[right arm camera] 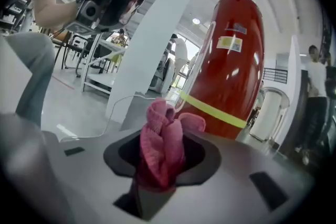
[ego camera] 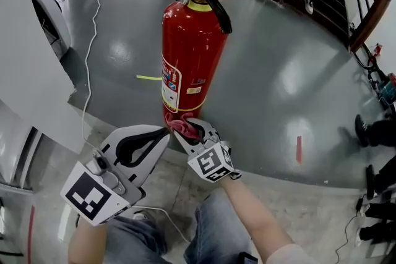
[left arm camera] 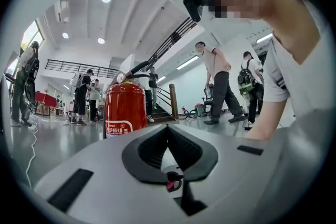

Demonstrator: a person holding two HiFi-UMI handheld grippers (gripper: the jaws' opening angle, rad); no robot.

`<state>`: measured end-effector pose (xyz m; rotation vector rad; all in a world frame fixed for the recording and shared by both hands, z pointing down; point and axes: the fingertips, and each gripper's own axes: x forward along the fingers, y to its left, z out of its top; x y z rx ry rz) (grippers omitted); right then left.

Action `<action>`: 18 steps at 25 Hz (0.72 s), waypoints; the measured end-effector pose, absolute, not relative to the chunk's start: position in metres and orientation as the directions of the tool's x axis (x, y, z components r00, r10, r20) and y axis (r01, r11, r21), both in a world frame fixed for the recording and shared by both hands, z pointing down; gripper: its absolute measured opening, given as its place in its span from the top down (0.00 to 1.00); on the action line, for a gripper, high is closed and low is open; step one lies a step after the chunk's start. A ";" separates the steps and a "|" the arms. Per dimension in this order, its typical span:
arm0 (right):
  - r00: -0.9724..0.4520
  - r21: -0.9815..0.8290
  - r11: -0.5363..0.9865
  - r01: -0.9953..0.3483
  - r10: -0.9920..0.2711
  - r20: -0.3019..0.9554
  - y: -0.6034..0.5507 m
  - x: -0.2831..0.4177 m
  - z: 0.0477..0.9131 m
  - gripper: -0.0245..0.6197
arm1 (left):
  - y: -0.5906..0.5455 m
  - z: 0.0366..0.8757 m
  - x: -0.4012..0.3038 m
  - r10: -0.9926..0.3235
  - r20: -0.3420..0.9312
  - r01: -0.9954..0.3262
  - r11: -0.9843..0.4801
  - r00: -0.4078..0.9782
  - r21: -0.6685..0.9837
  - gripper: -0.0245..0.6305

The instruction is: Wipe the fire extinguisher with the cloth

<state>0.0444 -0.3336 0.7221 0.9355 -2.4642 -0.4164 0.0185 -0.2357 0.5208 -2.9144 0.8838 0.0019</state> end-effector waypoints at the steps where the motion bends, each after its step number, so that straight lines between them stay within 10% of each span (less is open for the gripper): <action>1: -0.655 0.438 0.725 -0.532 -0.680 0.330 -0.334 0.044 0.724 0.74 | -0.236 0.523 0.020 -0.554 -0.025 -0.554 -0.828 0.832 -0.090 0.95; 18: -0.732 0.547 0.539 -0.640 -0.644 -0.222 -0.329 0.055 0.443 0.75 | -0.240 0.520 0.036 -0.549 -0.035 -0.550 -0.831 0.835 -0.086 0.95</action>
